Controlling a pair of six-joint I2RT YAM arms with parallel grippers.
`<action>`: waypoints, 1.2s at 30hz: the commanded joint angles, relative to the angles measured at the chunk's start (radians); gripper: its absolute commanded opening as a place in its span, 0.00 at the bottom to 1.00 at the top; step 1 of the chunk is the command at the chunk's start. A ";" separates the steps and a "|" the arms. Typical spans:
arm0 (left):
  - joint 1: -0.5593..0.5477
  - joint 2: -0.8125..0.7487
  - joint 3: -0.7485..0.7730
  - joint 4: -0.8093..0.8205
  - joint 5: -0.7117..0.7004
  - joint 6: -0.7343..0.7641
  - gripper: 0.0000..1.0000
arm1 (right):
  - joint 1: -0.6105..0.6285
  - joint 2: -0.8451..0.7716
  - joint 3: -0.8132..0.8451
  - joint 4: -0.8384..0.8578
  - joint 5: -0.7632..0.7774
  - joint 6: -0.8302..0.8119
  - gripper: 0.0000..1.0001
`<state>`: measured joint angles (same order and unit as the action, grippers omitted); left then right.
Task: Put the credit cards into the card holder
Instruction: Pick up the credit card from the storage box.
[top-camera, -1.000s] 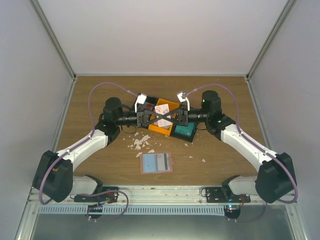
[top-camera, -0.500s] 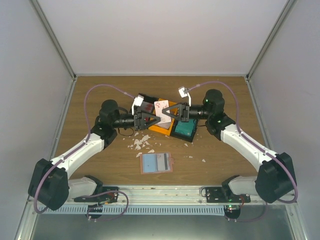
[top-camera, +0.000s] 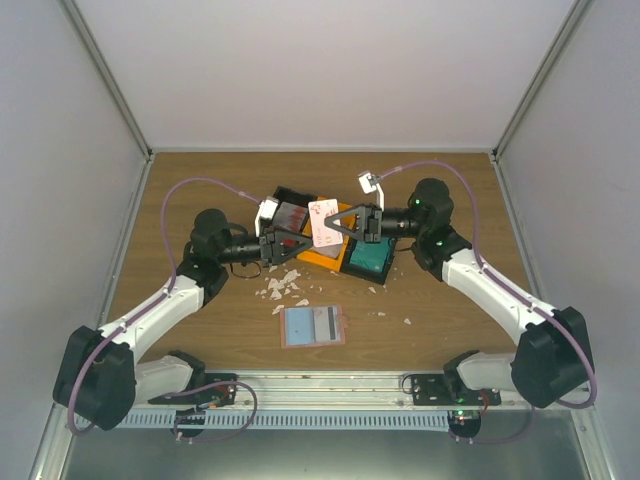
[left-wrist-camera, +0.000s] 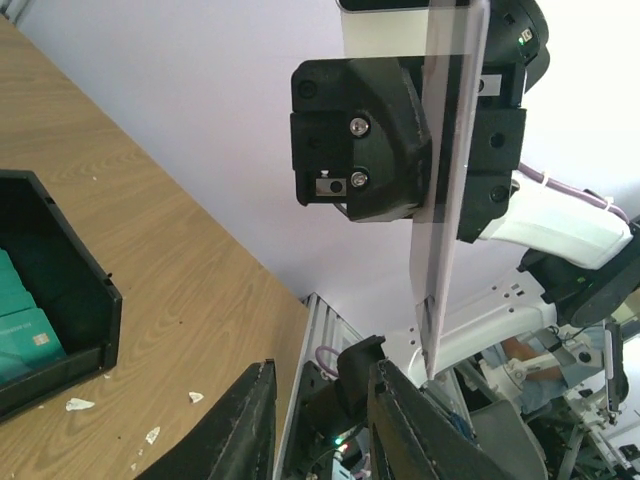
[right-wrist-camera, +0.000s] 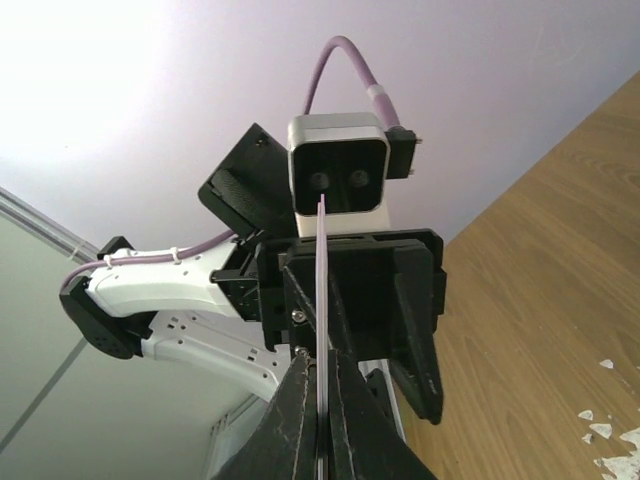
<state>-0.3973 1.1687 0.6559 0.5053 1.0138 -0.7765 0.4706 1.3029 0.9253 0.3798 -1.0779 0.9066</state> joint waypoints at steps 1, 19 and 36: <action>0.007 -0.010 -0.008 0.048 0.017 -0.001 0.31 | 0.002 -0.025 -0.007 0.057 -0.035 0.007 0.01; 0.007 -0.027 -0.020 0.128 0.055 -0.004 0.44 | 0.007 0.009 -0.002 0.036 -0.029 -0.020 0.01; 0.003 0.057 -0.004 0.166 0.081 -0.018 0.31 | 0.014 0.020 -0.004 0.047 -0.044 -0.016 0.01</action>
<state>-0.3969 1.2221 0.6468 0.5999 1.0786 -0.7979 0.4759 1.3109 0.9253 0.4049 -1.1061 0.9054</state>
